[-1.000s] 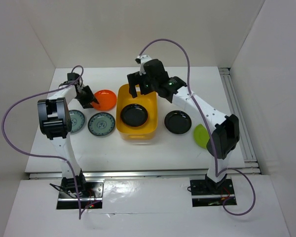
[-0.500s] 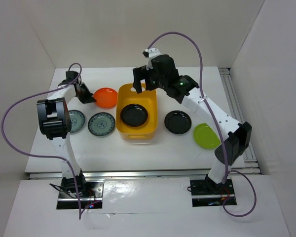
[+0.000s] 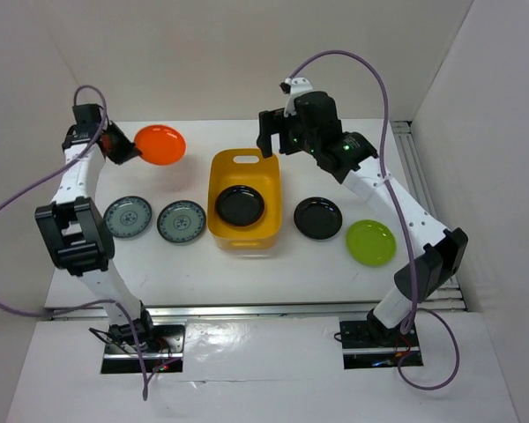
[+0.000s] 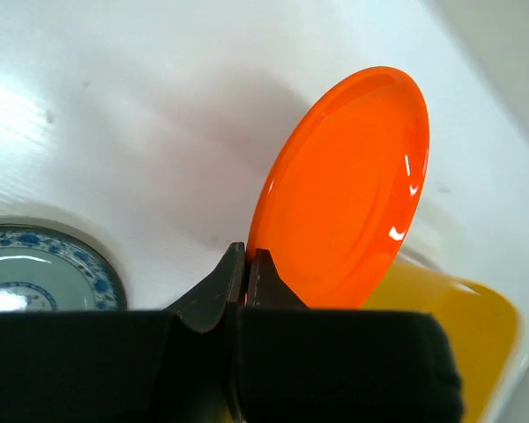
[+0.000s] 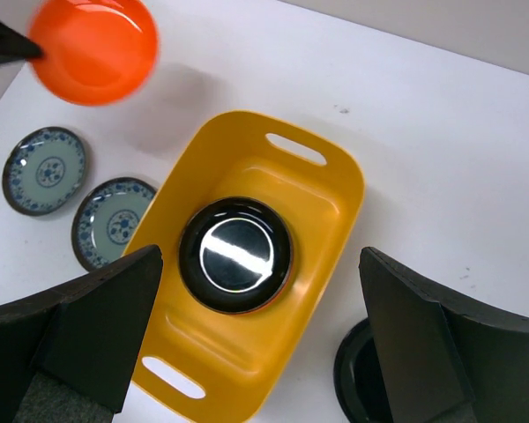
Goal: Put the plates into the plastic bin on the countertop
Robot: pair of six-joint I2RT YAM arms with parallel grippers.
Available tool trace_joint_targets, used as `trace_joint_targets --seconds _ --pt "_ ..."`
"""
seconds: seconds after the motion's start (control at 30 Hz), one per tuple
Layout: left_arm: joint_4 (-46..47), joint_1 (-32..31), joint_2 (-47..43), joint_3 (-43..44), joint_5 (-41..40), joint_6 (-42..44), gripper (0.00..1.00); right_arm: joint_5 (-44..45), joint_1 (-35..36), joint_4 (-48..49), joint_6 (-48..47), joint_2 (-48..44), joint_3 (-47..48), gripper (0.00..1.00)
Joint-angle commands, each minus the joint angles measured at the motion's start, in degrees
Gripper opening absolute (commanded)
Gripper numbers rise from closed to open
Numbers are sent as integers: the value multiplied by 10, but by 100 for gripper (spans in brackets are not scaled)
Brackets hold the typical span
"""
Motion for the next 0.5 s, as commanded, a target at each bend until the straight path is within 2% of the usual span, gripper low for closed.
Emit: trace_joint_targets --seconds 0.0,0.13,0.23,0.27,0.47 --pt "16 -5 -98 11 89 -5 0 3 -24 -9 3 -39 -6 100" --pt "23 -77 -199 -48 75 40 0 -10 -50 -16 3 -44 -6 100" --pt "7 -155 -244 -72 11 71 0 -15 -56 -21 3 -56 0 100" --pt "-4 -187 -245 -72 -23 80 0 -15 -62 -21 3 -56 -7 100" --pt "-51 -267 -250 -86 -105 80 0 -28 -67 -16 3 -80 -21 100"
